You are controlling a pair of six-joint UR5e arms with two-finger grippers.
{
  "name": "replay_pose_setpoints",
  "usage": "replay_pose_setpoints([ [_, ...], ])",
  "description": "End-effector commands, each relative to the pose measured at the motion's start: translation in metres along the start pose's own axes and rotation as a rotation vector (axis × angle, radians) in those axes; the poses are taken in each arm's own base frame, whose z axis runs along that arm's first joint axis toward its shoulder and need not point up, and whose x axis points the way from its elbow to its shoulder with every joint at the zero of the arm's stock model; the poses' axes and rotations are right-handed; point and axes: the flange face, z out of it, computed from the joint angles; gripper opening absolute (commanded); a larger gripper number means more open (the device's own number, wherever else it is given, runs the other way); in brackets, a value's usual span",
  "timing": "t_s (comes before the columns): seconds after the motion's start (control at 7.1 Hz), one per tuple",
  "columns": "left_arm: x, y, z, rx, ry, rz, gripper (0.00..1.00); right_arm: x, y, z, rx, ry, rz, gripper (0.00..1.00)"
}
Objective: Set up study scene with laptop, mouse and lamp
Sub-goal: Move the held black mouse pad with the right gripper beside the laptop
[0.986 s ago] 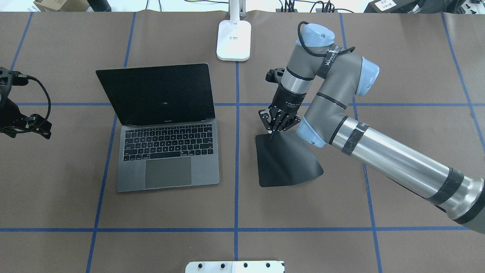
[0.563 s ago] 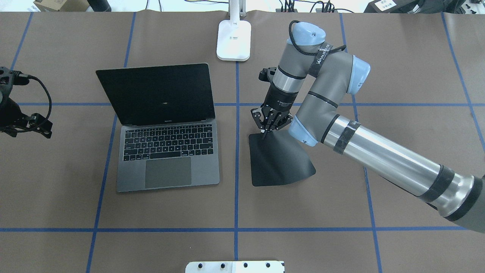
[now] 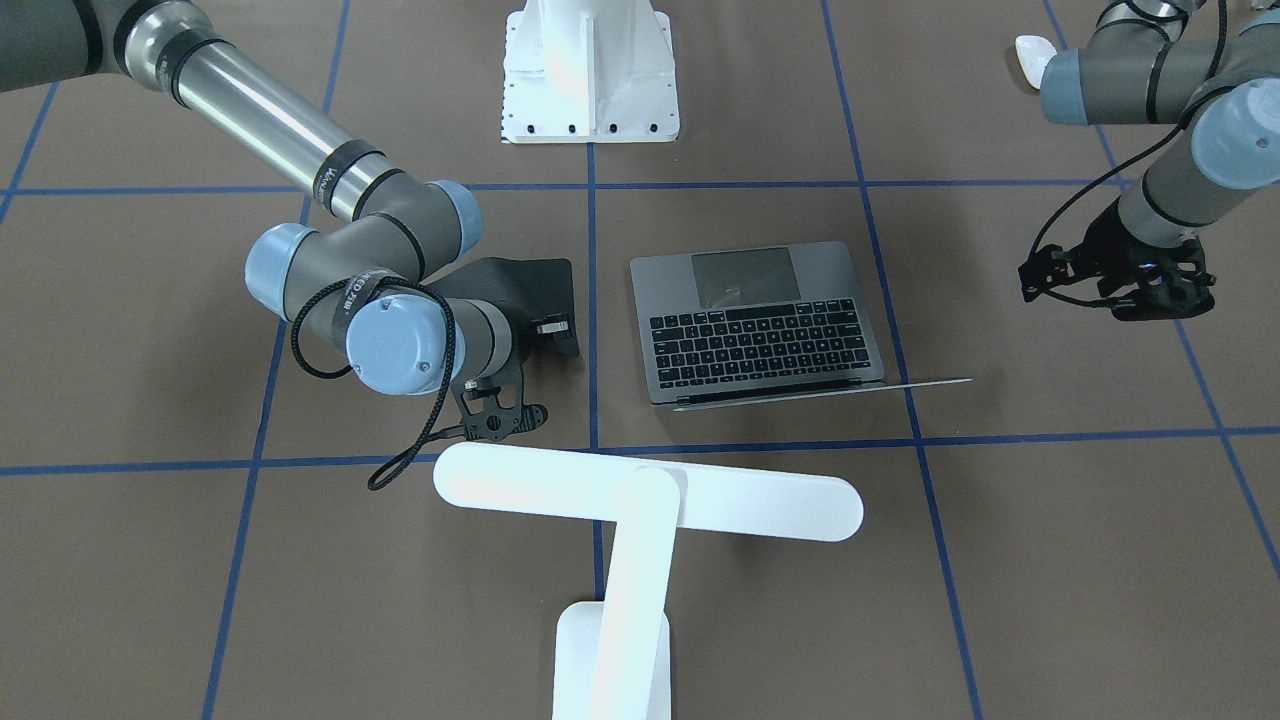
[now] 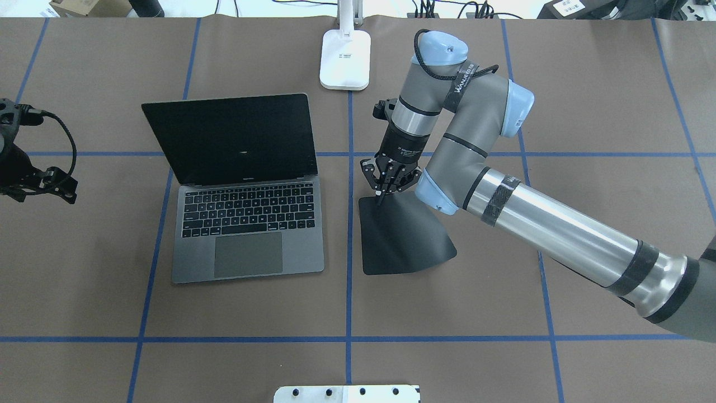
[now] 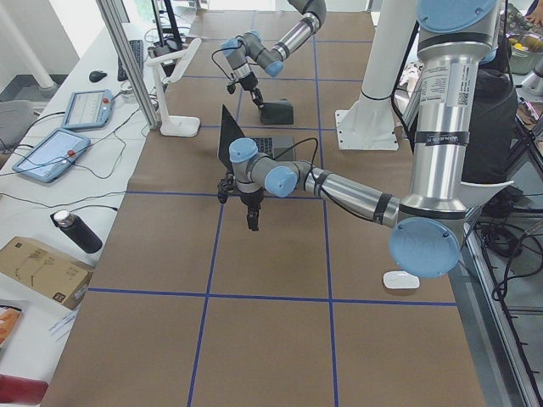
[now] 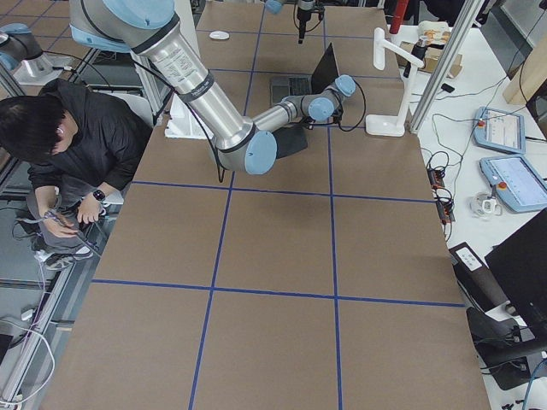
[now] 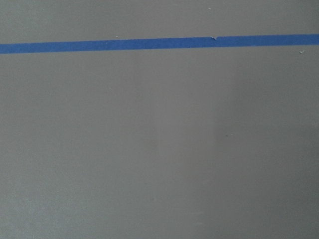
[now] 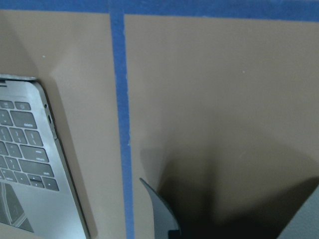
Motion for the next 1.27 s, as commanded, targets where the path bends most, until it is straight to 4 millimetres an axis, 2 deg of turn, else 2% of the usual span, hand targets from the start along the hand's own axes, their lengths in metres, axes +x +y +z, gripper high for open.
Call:
replay_pose_setpoints([
  [0.0, -0.001, -0.001, 0.002, 0.006, 0.005, 0.005, 1.0, -0.009, -0.004, -0.001, 0.0, 0.0, 0.004, 0.0],
  [0.56, -0.005, -0.003, 0.003, 0.006, 0.002, 0.001, 1.0, -0.027, 0.0, -0.001, 0.004, -0.017, 0.115, 0.0],
  [1.13, -0.005, -0.003, 0.003, 0.006, 0.002, -0.001, 1.0, -0.018, -0.002, 0.003, 0.003, -0.01, 0.178, 0.0],
])
